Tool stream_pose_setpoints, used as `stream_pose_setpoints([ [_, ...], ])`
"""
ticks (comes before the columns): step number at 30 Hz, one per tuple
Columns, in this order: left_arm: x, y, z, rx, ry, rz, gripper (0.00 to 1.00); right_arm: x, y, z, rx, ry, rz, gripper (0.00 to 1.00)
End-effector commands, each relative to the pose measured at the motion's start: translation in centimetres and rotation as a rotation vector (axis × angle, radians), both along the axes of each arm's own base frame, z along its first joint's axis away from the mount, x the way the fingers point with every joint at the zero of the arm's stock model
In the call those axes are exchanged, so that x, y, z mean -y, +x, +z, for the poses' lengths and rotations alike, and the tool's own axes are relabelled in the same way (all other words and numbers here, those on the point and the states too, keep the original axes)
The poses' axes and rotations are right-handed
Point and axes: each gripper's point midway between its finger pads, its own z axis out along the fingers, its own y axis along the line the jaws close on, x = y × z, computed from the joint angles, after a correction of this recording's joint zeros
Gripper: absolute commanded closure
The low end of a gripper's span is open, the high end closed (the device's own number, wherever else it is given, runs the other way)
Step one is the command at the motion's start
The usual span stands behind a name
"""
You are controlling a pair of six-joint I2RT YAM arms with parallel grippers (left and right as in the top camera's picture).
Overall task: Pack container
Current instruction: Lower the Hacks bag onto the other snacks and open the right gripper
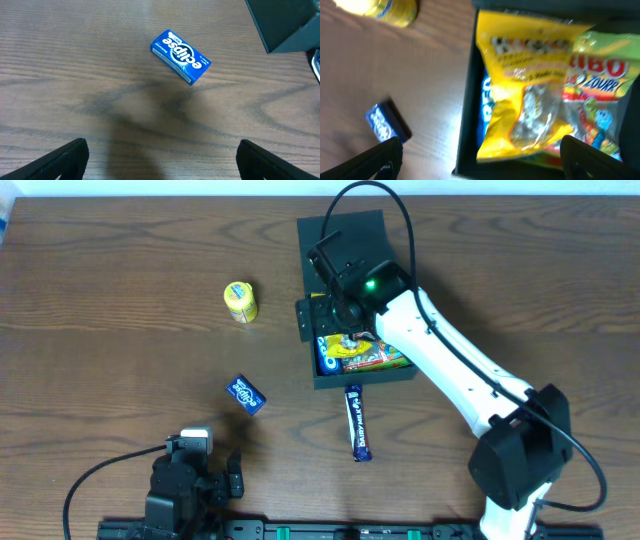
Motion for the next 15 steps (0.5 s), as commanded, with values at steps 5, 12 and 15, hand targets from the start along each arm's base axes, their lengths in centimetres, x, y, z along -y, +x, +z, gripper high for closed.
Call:
stream_pose_setpoints([
  [5, -0.8, -1.1, -1.5, -0.066, 0.026, 0.032, 0.05, -0.5, -1.7, -0.9, -0.055, -0.016, 0.053, 0.01],
  [12, -0.8, -1.1, -1.5, -0.066, 0.026, 0.032, 0.05, -1.3, -2.4, -1.0, -0.056, -0.022, 0.088, 0.01],
  [15, -0.8, -1.1, -1.5, -0.066, 0.026, 0.032, 0.05, -1.8, -3.0, -1.7, -0.076, -0.025, 0.115, 0.01],
])
